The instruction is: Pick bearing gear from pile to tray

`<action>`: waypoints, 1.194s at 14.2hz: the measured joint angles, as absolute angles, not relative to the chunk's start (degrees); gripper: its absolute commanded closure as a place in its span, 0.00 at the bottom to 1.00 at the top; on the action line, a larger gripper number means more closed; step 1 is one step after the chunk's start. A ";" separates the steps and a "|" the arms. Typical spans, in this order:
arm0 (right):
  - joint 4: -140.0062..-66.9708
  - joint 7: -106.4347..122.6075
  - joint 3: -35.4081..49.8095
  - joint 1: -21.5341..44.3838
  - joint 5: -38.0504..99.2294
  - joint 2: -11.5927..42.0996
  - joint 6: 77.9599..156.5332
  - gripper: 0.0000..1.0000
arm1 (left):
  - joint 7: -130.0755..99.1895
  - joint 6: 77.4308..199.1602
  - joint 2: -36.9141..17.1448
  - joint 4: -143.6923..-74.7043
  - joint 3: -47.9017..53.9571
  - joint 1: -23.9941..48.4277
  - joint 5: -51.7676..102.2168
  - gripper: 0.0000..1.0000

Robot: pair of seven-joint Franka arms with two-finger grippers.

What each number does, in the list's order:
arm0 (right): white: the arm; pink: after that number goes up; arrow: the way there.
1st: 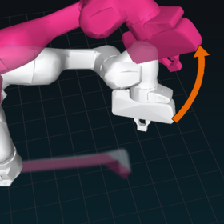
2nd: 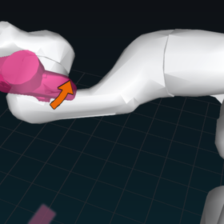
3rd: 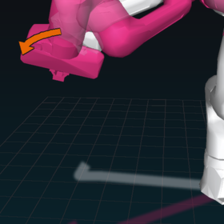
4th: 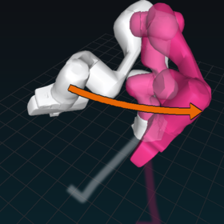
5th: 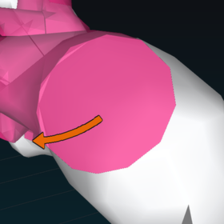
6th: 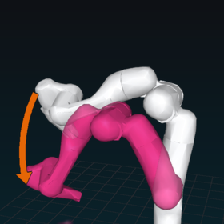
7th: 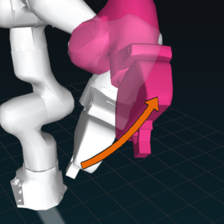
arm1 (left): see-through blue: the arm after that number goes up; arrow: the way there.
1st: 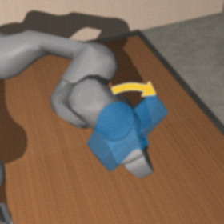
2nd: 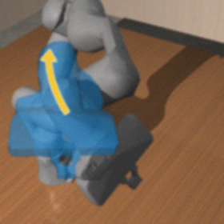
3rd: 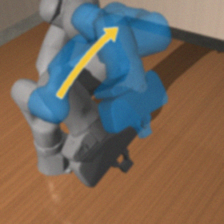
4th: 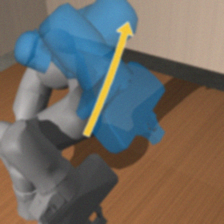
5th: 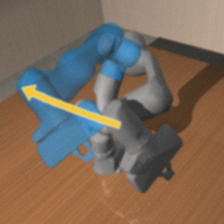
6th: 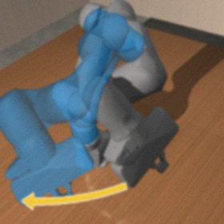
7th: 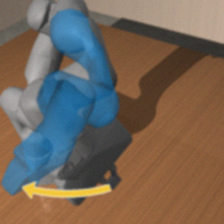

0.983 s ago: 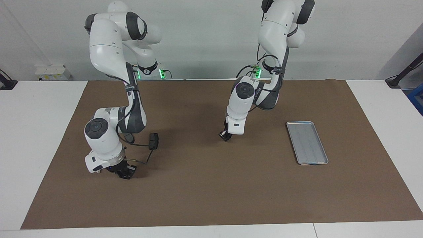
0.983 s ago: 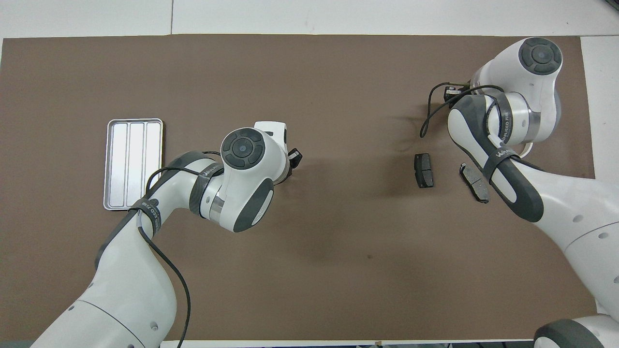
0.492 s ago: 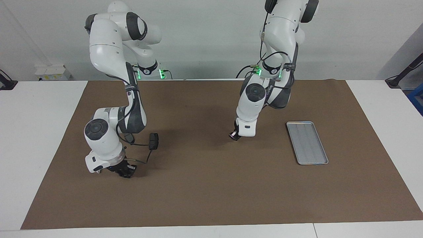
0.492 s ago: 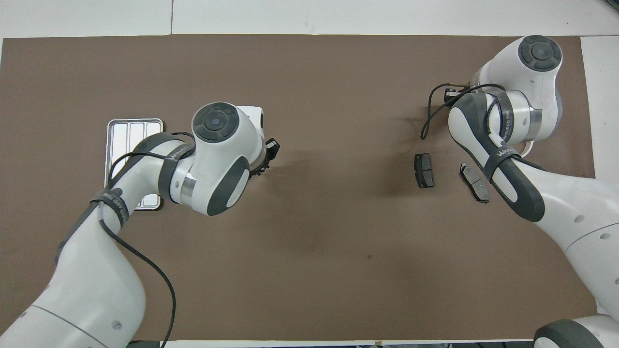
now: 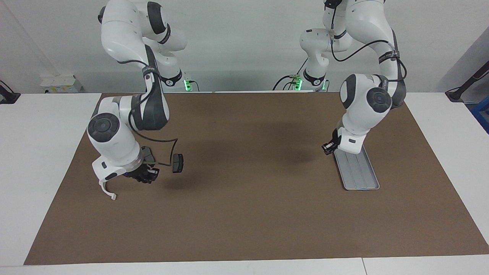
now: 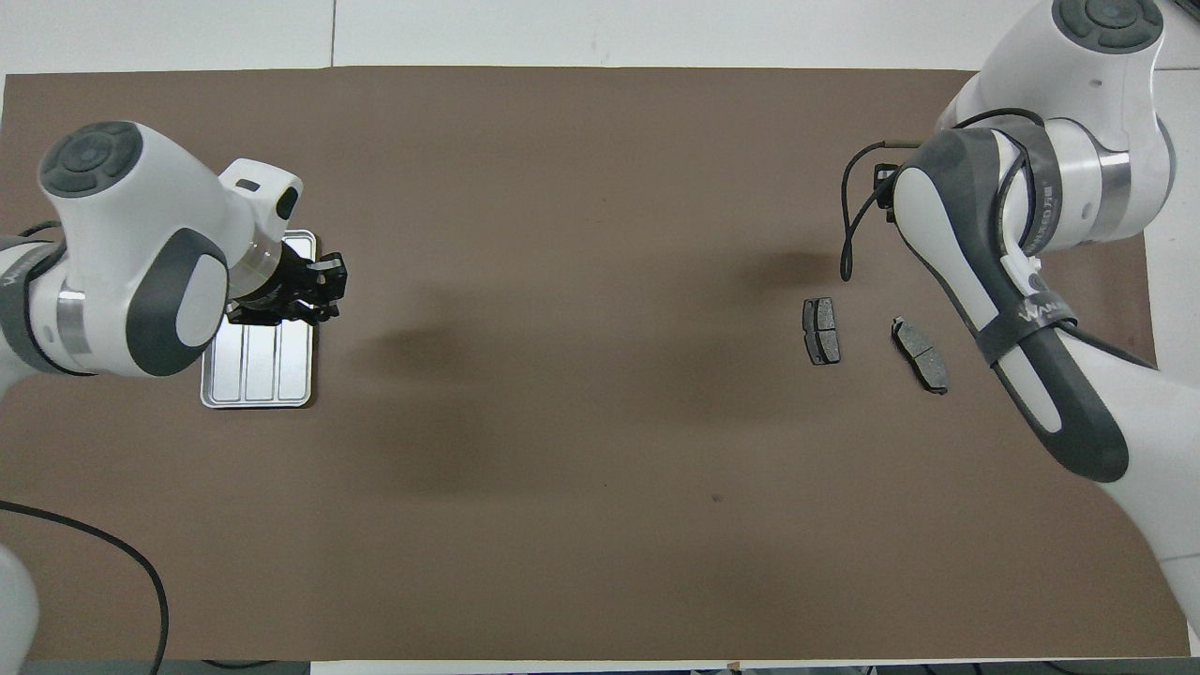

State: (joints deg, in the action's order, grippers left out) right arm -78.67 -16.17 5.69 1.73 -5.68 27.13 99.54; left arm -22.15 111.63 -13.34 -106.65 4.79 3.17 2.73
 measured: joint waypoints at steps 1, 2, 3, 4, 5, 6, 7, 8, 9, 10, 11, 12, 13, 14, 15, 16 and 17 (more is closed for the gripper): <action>-77.87 -19.29 7.55 2.52 -5.41 25.23 96.13 1.00 | -16.78 111.93 -13.33 -107.70 4.78 1.05 2.73 1.00; -76.75 -23.55 9.62 3.42 -5.03 23.82 92.87 1.00 | -12.08 112.85 -13.27 -108.94 4.77 -0.66 2.73 1.00; -75.59 -28.61 11.54 4.67 -4.71 22.93 90.45 1.00 | -8.31 114.10 -13.12 -110.39 4.76 -1.96 2.73 1.00; -74.46 -35.05 13.05 6.73 -4.41 22.50 89.27 1.00 | -5.11 115.42 -12.82 -112.02 4.76 -3.03 2.73 1.00; -73.80 -42.08 13.83 9.36 -3.81 22.48 89.38 1.00 | -2.60 116.27 -12.48 -113.35 4.77 -3.85 2.73 1.00; -73.66 -49.21 14.07 12.37 -2.88 22.68 90.56 1.00 | -0.57 116.81 -12.16 -114.43 4.74 -4.50 2.55 1.00; -73.67 -55.42 14.20 15.35 -2.18 23.12 92.32 1.00 | 0.85 117.52 -11.89 -115.49 4.75 -4.96 1.79 1.00; -73.73 -61.20 14.26 18.37 -1.95 23.81 94.16 1.00 | 1.43 118.38 -11.68 -116.58 4.75 -5.18 0.76 1.00; -73.97 -65.99 14.26 20.91 -1.93 24.72 96.29 1.00 | 1.75 119.30 -11.53 -117.69 4.76 -5.21 0.30 1.00; -74.74 -69.14 14.25 22.67 -1.93 25.69 98.75 1.00 | 1.93 119.92 -11.37 -118.68 4.83 -5.21 0.10 1.00; -76.33 -70.92 14.22 23.77 -1.94 26.60 102.00 1.00 | 2.04 120.46 -11.25 -119.49 4.87 -5.21 0.01 1.00; -78.20 -71.92 14.20 24.29 -1.94 27.36 105.16 1.00 | 2.10 121.08 -11.17 -120.07 4.90 -5.21 -0.04 1.00; -80.00 -72.84 14.17 24.69 -2.03 28.20 107.97 1.00 | 2.15 121.77 -11.13 -120.62 4.92 -5.21 -0.08 1.00; -81.35 -74.01 14.11 25.26 -2.74 29.36 110.47 1.00 | 2.18 122.32 -11.12 -121.17 4.93 -5.21 -0.10 1.00; -82.29 -75.57 14.05 25.94 -4.38 31.11 113.49 1.00 | 2.20 123.05 -11.12 -121.73 4.93 -5.21 -0.11 1.00; -82.77 -76.76 14.01 26.42 -5.80 33.12 116.31 1.00 | 2.21 123.58 -11.12 -122.11 4.93 -5.21 -0.11 1.00; -82.82 -77.21 13.87 26.70 -6.51 35.17 118.48 1.00 | 2.22 124.06 -11.12 -122.33 4.93 -5.21 -0.11 1.00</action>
